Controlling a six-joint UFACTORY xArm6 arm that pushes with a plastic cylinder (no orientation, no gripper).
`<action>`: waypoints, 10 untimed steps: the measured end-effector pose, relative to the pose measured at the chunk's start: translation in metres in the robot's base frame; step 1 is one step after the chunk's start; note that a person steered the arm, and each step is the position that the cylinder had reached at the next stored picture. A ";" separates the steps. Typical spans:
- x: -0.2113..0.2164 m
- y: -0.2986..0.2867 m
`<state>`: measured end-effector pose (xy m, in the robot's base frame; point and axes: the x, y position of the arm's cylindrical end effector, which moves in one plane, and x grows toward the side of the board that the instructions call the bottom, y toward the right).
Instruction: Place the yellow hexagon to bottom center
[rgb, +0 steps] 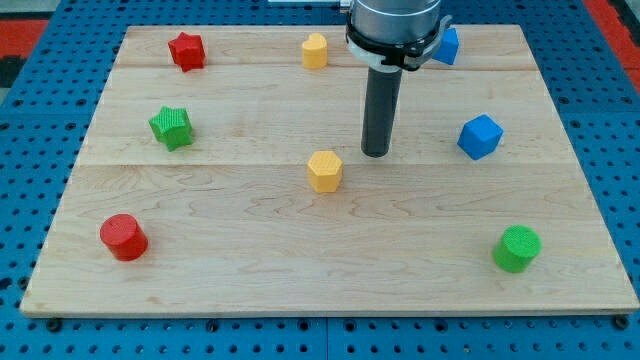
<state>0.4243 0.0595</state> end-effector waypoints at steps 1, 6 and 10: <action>-0.003 -0.011; 0.025 -0.053; 0.000 -0.075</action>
<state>0.4246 -0.0151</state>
